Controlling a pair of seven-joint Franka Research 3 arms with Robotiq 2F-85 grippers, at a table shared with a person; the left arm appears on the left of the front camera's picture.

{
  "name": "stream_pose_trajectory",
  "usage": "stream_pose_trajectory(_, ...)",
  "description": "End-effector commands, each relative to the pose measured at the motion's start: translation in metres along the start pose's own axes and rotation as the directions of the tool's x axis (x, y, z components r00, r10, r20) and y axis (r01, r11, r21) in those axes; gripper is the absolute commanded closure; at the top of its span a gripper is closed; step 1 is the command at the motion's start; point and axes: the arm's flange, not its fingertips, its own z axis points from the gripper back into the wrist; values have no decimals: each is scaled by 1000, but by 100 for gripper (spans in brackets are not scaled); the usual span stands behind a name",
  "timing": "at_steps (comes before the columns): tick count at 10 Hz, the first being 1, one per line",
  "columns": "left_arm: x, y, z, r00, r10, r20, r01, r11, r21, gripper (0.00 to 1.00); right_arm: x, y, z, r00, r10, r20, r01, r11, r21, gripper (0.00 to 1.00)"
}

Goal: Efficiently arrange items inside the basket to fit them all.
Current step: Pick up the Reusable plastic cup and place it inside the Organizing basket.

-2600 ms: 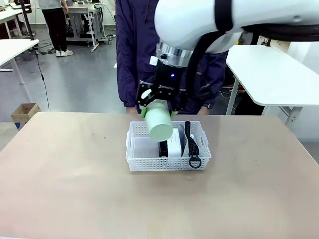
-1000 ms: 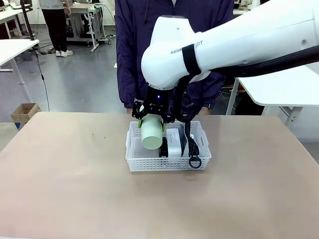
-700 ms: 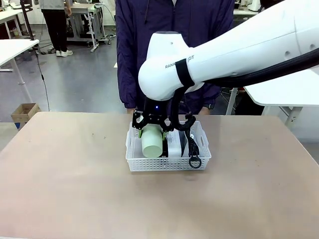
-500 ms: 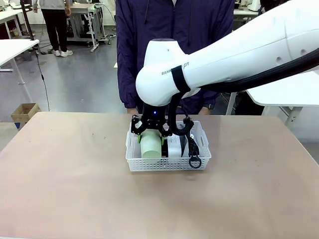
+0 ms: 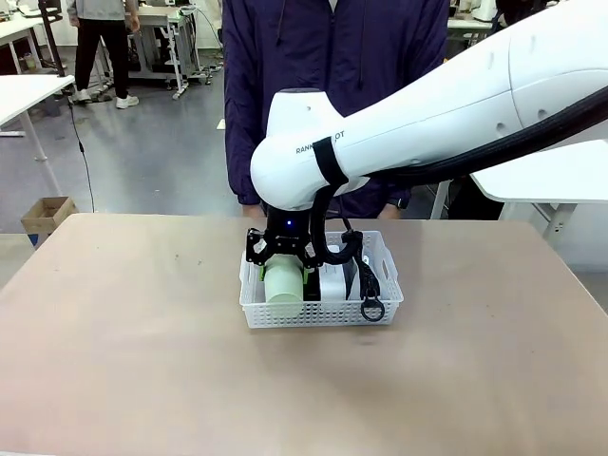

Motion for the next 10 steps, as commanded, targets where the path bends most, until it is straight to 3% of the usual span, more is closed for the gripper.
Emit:
stream_pose_trajectory(1,0,-2,1,1000,-19,12,19,1000,-9,3,2,6,-5,999,-30,16,31,999,-42,15)
stream_pose_trajectory(4,0,-2,1,1000,-19,12,19,1000,-9,3,3,6,-6,999,-34,3,34,999,-42,15)
stream_pose_trajectory(5,0,-2,1,1000,-19,12,19,1000,-9,3,4,6,-7,1000,-29,-1,29,999,-45,0)
stream_pose_trajectory(10,0,-2,1,1000,-19,12,19,1000,-9,3,4,6,-6,1000,-20,-2,20,999,-30,0)
